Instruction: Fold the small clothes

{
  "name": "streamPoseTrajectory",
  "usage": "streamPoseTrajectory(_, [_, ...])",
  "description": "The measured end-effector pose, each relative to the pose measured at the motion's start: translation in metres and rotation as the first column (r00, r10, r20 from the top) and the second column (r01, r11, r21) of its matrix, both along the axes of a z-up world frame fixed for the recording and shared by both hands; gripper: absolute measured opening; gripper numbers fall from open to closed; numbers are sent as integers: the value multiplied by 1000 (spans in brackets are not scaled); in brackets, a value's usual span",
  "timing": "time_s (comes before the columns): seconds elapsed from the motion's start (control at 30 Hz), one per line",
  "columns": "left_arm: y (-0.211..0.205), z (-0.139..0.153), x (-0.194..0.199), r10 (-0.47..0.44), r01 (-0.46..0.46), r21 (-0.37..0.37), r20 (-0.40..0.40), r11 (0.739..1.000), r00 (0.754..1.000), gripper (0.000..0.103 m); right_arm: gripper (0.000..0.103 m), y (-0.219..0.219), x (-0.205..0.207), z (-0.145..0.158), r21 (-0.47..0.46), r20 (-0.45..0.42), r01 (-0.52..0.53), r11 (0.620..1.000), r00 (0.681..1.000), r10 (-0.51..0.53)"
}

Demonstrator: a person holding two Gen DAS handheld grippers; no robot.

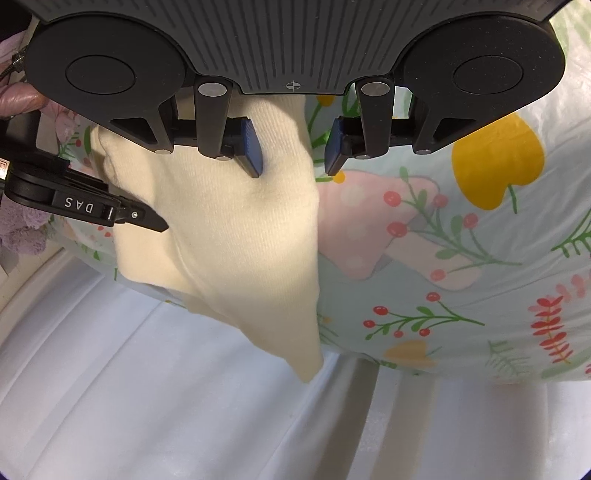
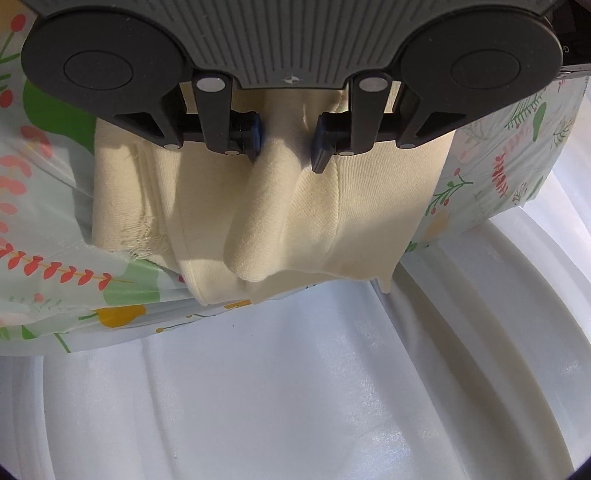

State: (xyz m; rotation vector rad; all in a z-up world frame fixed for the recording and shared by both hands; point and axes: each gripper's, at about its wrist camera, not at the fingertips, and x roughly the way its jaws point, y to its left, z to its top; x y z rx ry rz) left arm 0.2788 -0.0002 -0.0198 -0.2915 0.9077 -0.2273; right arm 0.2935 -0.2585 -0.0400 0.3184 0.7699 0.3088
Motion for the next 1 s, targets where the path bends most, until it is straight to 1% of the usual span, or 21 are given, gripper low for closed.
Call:
streamPoseTrajectory(0.03, [-1, 1, 0, -2, 2, 3, 0, 1000, 1000, 41, 17, 3, 1, 1, -12, 8, -9, 1000, 1000, 9])
streamPoseTrajectory(0.07, [-2, 3, -3, -5, 5, 9, -4, 1000, 1000, 42, 14, 6, 0, 3, -26, 23, -19, 999, 1000, 20])
streamPoseTrajectory(0.1, [-3, 5, -5, -6, 6, 14, -6, 1000, 1000, 43, 13, 10, -2, 6, -55, 41, -26, 998, 999, 28])
streamPoseTrajectory(0.13, [-3, 7, -8, -9, 9, 17, -5, 1000, 1000, 43, 12, 16, -6, 10, -110, 73, -30, 993, 997, 38])
streamPoseTrajectory(0.17, [-3, 10, -12, -16, 16, 18, -1, 1000, 1000, 44, 12, 22, -12, 17, -177, 119, -27, 984, 992, 49])
streamPoseTrajectory(0.2, [-3, 13, -16, -18, 18, 19, 0, 1000, 1000, 45, 12, 26, -18, 23, -223, 169, -9, 975, 984, 48])
streamPoseTrajectory(0.27, [-3, 16, -21, -27, 27, 20, 5, 999, 1000, 46, 12, 29, -30, 34, -277, 241, 34, 960, 970, 35])
streamPoseTrajectory(0.33, [-6, 18, -24, -39, 39, 31, 2, 999, 999, 46, 12, 28, -38, 41, -316, 294, 92, 944, 956, 5])
streamPoseTrajectory(0.4, [-11, 17, -24, -57, 57, 36, 1, 998, 998, 47, 12, 21, -41, 42, -319, 300, 144, 937, 953, -44])
streamPoseTrajectory(0.47, [-17, 14, -24, -73, 73, 41, -6, 996, 997, 47, 12, 13, -38, 35, -341, 275, 175, 924, 958, -80])
streamPoseTrajectory(0.57, [-24, 10, -23, -92, 92, 40, -15, 995, 996, 48, 12, 7, -37, 21, -411, 253, 197, 890, 963, -96])
streamPoseTrajectory(0.6, [-26, 9, -23, -93, 94, 42, -19, 995, 995, 48, 12, 5, -35, 17, -420, 236, 191, 887, 967, -96])
streamPoseTrajectory(0.67, [-28, 6, -21, -93, 94, 43, -34, 995, 995, 48, 13, -3, -33, 8, -413, 195, 182, 892, 975, -109])
streamPoseTrajectory(0.7, [-29, 5, -20, -91, 93, 42, -42, 995, 995, 49, 15, -6, -34, 8, -406, 198, 187, 895, 974, -113])
streamPoseTrajectory(0.8, [-28, 6, -20, -86, 89, 49, -48, 995, 995, 50, 20, -19, -49, 18, -344, 195, 210, 915, 969, -149])
streamPoseTrajectory(0.87, [-27, 6, -20, -84, 86, 48, -50, 995, 995, 51, 26, -32, -65, 25, -267, 173, 206, 941, 971, -164])
streamPoseTrajectory(0.9, [-26, 6, -20, -82, 85, 47, -50, 995, 995, 51, 29, -39, -73, 26, -207, 150, 195, 959, 975, -166])
streamPoseTrajectory(0.97, [-27, 5, -20, -77, 80, 44, -52, 996, 996, 51, 31, -54, -87, 25, -100, 93, 173, 980, 982, -164])
streamPoseTrajectory(1.0, [-28, 5, -20, -74, 77, 41, -53, 996, 996, 51, 38, -62, -92, 22, -34, 42, 152, 988, 988, -151])
